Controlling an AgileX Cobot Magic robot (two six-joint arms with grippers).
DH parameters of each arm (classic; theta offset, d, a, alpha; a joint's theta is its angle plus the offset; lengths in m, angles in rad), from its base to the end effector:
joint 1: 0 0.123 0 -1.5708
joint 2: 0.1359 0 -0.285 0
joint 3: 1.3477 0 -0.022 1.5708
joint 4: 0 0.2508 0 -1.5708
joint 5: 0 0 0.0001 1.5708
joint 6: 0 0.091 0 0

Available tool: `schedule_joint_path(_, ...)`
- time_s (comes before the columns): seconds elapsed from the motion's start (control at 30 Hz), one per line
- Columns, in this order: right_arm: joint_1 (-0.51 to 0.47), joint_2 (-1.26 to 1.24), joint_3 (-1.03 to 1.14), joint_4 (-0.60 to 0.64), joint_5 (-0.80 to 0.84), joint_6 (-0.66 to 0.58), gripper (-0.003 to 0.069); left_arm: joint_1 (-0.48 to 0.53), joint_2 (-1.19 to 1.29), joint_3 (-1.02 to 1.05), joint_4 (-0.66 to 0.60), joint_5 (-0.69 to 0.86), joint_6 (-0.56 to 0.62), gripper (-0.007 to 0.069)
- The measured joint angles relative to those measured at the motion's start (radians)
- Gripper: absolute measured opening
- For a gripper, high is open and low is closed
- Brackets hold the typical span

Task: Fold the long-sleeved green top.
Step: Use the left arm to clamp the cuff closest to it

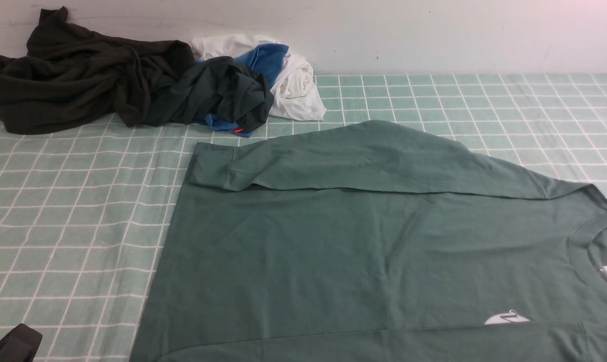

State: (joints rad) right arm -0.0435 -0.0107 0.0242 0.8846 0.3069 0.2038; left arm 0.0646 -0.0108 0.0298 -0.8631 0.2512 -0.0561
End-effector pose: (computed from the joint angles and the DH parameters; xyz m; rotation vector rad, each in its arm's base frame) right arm 0.0544 0.0190 0.1879 0.7771 1.6090 0.9504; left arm 0.0559 -0.0137 0.1889 -0.6694 1.5931 -0.7860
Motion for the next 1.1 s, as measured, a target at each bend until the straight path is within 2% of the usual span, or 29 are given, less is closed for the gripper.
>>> schedule_joint_path(0.1,0.000,0.000,0.001,0.001,-0.019,-0.058,-0.0014,0.000,0.000,-0.012,-0.042,0.002,0.068,-0.0003)
schedule_joint_path(0.23,0.000,0.006,-0.042,-0.009,-0.011,-0.252,-0.0014,0.000,0.009,-0.131,-0.021,0.044,0.308,-0.0003)
schedule_joint_path(0.27,0.000,0.006,-0.047,-0.010,-0.011,-0.264,-0.0014,0.000,0.013,-0.139,-0.018,0.049,0.321,-0.0003)
schedule_joint_path(0.3,0.000,0.062,-0.110,-0.032,-0.011,-0.367,-0.0014,0.000,0.084,-0.212,0.009,0.097,0.413,-0.0003)
schedule_joint_path(0.4,0.000,0.216,-0.225,-0.075,0.004,-0.522,-0.0014,0.000,0.297,-0.322,0.098,0.215,0.497,-0.0003)
schedule_joint_path(0.43,0.000,0.244,-0.245,-0.082,0.011,-0.533,-0.0014,0.000,0.315,-0.331,0.098,0.215,0.502,-0.0003)
schedule_joint_path(0.5,0.000,0.422,-0.379,-0.127,0.097,-0.672,-0.0014,0.000,0.522,-0.460,0.212,0.342,0.576,-0.0003)
schedule_joint_path(0.6,0.000,0.614,-0.545,-0.174,0.268,-0.767,-0.0014,0.000,0.732,-0.641,0.347,0.530,0.655,-0.0003)
schedule_joint_path(0.63,0.003,0.702,-0.605,-0.185,0.368,-0.786,-0.0014,-0.009,0.809,-0.712,0.399,0.616,0.683,-0.0003)
schedule_joint_path(0.7,0.012,0.766,-0.656,-0.194,0.431,-0.793,-0.0014,-0.027,0.880,-0.774,0.444,0.689,0.693,-0.0003)
schedule_joint_path(0.77,0.067,0.875,-0.734,-0.230,0.573,-0.794,-0.0014,-0.103,1.019,-0.864,0.519,0.790,0.694,-0.0003)
schedule_joint_path(0.93,0.182,0.970,-0.774,-0.333,0.741,-0.756,-0.0014,-0.266,1.175,-0.881,0.611,0.818,0.653,0.0009)
schedule_joint_path(0.97,0.241,1.009,-0.774,-0.401,0.839,-0.723,-0.0014,-0.352,1.252,-0.880,0.662,0.821,0.623,0.0036)
schedule_joint_path(1.1,0.316,1.053,-0.774,-0.500,0.917,-0.674,-0.0014,-0.474,1.369,-0.880,0.751,0.788,0.578,0.0119)
